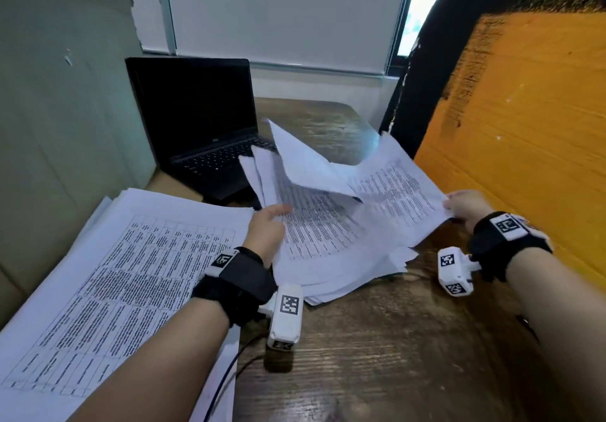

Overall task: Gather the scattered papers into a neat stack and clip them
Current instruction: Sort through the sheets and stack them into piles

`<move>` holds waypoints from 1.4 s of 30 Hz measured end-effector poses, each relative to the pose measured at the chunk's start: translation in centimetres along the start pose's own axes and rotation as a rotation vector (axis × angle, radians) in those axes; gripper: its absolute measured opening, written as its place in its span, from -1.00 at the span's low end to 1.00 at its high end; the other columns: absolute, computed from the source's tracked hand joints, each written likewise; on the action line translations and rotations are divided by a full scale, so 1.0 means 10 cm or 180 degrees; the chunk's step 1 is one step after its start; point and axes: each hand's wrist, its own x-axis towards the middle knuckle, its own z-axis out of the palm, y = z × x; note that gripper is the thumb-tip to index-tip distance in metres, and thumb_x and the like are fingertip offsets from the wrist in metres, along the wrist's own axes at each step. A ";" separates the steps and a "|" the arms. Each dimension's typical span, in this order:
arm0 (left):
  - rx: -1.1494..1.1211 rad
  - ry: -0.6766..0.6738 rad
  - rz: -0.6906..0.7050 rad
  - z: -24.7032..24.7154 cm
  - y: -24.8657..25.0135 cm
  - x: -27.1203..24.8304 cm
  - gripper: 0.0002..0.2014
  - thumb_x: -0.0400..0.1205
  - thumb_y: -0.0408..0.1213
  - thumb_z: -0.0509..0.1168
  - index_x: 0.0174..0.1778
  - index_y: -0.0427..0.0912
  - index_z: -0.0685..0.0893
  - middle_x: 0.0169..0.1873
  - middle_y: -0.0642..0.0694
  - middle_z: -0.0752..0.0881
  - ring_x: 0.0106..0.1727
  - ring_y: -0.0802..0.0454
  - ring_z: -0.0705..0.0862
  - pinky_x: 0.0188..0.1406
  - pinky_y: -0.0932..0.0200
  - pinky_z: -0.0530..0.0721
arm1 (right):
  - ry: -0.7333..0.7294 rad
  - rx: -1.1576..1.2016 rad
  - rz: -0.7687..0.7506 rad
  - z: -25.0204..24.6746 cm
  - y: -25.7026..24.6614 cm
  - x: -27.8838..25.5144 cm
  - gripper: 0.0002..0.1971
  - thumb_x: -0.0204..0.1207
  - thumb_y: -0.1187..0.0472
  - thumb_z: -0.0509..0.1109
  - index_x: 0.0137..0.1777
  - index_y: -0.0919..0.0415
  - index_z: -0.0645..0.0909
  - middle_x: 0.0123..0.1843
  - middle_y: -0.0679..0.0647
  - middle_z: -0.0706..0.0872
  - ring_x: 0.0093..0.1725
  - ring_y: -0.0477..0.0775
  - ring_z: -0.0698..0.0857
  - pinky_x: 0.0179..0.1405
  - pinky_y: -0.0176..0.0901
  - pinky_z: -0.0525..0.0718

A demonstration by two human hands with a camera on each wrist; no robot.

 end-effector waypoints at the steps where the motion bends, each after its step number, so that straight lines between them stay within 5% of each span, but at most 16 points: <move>1: -0.0081 0.0099 0.0020 0.00 0.00 0.01 -0.40 0.51 -0.73 -0.06 0.38 -0.24 0.58 0.45 -0.20 0.50 0.24 -0.22 0.60 0.08 0.01 0.64 | 0.0042 -0.0217 -0.0109 0.00 -0.01 0.01 -0.61 0.63 0.50 0.20 0.46 0.51 0.46 0.09 0.17 0.48 -0.43 -0.01 0.57 -0.10 -0.07 0.54; 4: -0.0178 0.0159 -0.0041 -0.01 -0.02 0.07 -0.44 0.55 -0.67 -0.02 0.43 -0.27 0.51 0.39 -0.20 0.54 0.30 -0.13 0.61 0.30 0.05 0.59 | 0.0304 -0.0134 -0.0358 0.03 -0.03 0.15 -0.62 0.55 0.40 0.33 0.33 0.59 0.54 -0.14 0.18 0.58 -0.47 -0.01 0.58 -0.42 -0.16 0.54; 8: -0.0268 0.0039 -0.0334 -0.01 -0.07 0.10 -0.41 0.56 -0.70 -0.09 0.50 -0.29 0.44 0.48 -0.28 0.46 0.55 -0.26 0.38 0.58 -0.19 0.31 | 0.1399 0.0365 -0.1321 -0.06 -0.35 -0.01 -0.74 0.65 0.24 0.22 0.21 0.33 0.62 0.00 0.10 0.59 -0.02 0.03 0.54 -0.09 -0.15 0.54; 11: -0.0117 0.0020 -0.0373 -0.01 -0.05 0.10 -0.41 0.58 -0.70 -0.12 0.45 -0.25 0.50 0.52 -0.40 0.39 0.60 -0.37 0.22 0.62 -0.17 0.24 | 0.1532 0.1260 -0.2159 -0.14 -0.64 -0.23 -0.94 0.72 0.25 0.18 0.11 0.12 0.46 0.00 0.00 0.60 -0.13 -0.23 0.59 -0.16 -0.57 0.51; 15: -0.0172 0.0018 -0.0476 0.00 -0.02 0.05 -0.40 0.55 -0.75 -0.14 0.36 -0.31 0.59 0.51 -0.30 0.41 0.64 -0.24 0.21 0.65 -0.06 0.18 | 0.0846 0.2954 -0.1503 -0.15 -0.83 -0.25 -0.90 0.74 0.30 0.15 0.08 0.16 0.50 -0.18 -0.04 0.68 -0.27 -0.19 0.64 -0.25 -0.38 0.64; 18: -0.0434 0.0010 -0.0647 -0.02 0.01 0.04 -0.53 0.62 -0.67 -0.05 0.34 -0.38 0.61 0.53 -0.25 0.41 0.63 -0.12 0.23 0.62 0.01 0.19 | -0.0183 0.3049 -0.0737 0.02 -0.81 -0.35 -0.75 0.75 0.40 0.06 -0.06 0.19 0.53 -0.40 -0.01 0.76 -0.52 -0.18 0.69 -0.51 -0.40 0.59; 20: -0.0698 0.0008 -0.0772 -0.02 0.02 0.06 -0.67 0.70 -0.31 0.10 0.21 -0.31 0.71 0.53 -0.22 0.41 0.59 -0.15 0.30 0.61 -0.11 0.23 | -0.0485 0.2424 -0.0618 0.23 -0.70 -0.44 -0.74 0.73 0.46 0.08 -0.11 0.23 0.52 -0.33 0.04 0.74 -0.54 -0.19 0.70 -0.55 -0.41 0.61; 22: -0.0997 0.0014 -0.0829 -0.05 -0.05 0.14 -0.49 0.64 0.10 0.06 -0.01 -0.21 0.78 0.53 -0.25 0.42 0.57 -0.21 0.35 0.56 -0.26 0.27 | -0.0588 0.1549 -0.0584 0.43 -0.57 -0.54 -0.85 0.70 0.46 0.16 0.05 0.26 0.52 -0.16 0.07 0.66 -0.36 -0.08 0.69 -0.51 -0.40 0.64; 25: -0.1403 0.0008 -0.0769 -0.08 -0.12 0.23 -0.30 0.59 0.35 -0.02 0.14 -0.18 0.73 0.44 -0.27 0.53 0.47 -0.22 0.48 0.49 -0.28 0.40 | -0.0824 0.0823 -0.0573 0.66 -0.32 -0.62 -0.83 0.64 0.49 0.27 0.16 0.35 0.56 -0.05 0.24 0.67 -0.29 0.03 0.61 -0.56 -0.40 0.64; 28: -0.1652 -0.0273 -0.0600 -0.08 -0.07 0.19 -0.41 0.69 0.24 -0.02 0.43 -0.10 0.55 0.35 -0.11 0.63 0.35 -0.09 0.61 0.45 -0.12 0.50 | -0.1339 -0.0480 -0.0732 0.76 -0.12 -0.76 -0.95 0.57 0.43 0.38 -0.09 0.30 0.61 -0.30 0.17 0.63 -0.45 0.01 0.50 -0.66 -0.35 0.46; 31: -0.1122 0.0019 -0.0649 -0.08 -0.11 0.24 -0.55 0.63 -0.32 0.32 0.44 -0.29 0.46 0.30 -0.21 0.62 0.26 -0.17 0.65 0.36 -0.20 0.58 | -0.1433 -0.1389 -0.0872 0.82 -0.15 -0.69 -0.86 0.46 0.16 0.56 -0.18 0.19 0.67 -0.40 0.06 0.61 -0.49 0.01 0.48 -0.48 -0.23 0.43; 33: -0.0715 0.0080 -0.0673 -0.08 -0.18 0.28 -0.70 0.55 -0.59 0.27 0.21 -0.42 0.53 0.11 -0.36 0.65 0.09 -0.29 0.68 0.23 -0.25 0.63 | -0.0961 -0.1122 -0.1017 0.86 -0.26 -0.56 -0.74 0.42 0.08 0.58 -0.02 0.22 0.70 -0.26 0.09 0.64 -0.35 0.06 0.56 -0.30 -0.06 0.54; 35: -0.0561 0.0040 -0.0651 -0.08 -0.23 0.32 -0.82 0.55 -0.61 0.25 -0.05 -0.27 0.50 -0.08 -0.27 0.54 -0.07 -0.17 0.58 0.03 -0.12 0.61 | -0.0675 -0.1393 -0.0996 0.87 -0.39 -0.44 -0.51 0.47 0.02 0.53 0.28 0.36 0.63 -0.01 0.15 0.68 -0.07 0.14 0.66 -0.10 -0.07 0.54; 37: -0.0481 0.0052 -0.0590 -0.07 -0.25 0.35 -0.88 0.62 -0.52 0.23 -0.14 -0.21 0.50 -0.11 -0.23 0.51 -0.10 -0.13 0.56 -0.04 -0.08 0.58 | -0.0879 -0.1813 -0.0748 0.93 -0.47 -0.40 -0.41 0.53 -0.07 0.46 0.41 0.32 0.53 0.18 0.20 0.68 0.15 0.21 0.67 0.01 -0.12 0.49; 40: -0.0233 0.0076 -0.0500 -0.07 -0.28 0.38 -0.94 0.67 -0.37 0.22 -0.02 -0.30 0.54 -0.05 -0.25 0.56 -0.02 -0.19 0.64 0.08 -0.07 0.59 | -0.1135 -0.2166 -0.0578 1.07 -0.52 -0.35 -0.57 0.45 -0.18 0.49 -0.19 0.24 0.61 -0.33 0.12 0.64 -0.34 0.14 0.59 -0.25 -0.13 0.49; 42: -0.0156 0.0144 -0.0504 -0.07 -0.28 0.37 -0.74 0.67 -0.34 0.26 0.21 -0.41 0.56 0.09 -0.36 0.66 0.14 -0.32 0.69 0.24 -0.25 0.62 | -0.1189 -0.2311 -0.0575 1.16 -0.52 -0.31 -0.61 0.45 0.00 0.55 -0.42 0.24 0.55 -0.39 0.13 0.66 -0.39 0.11 0.59 -0.30 -0.16 0.50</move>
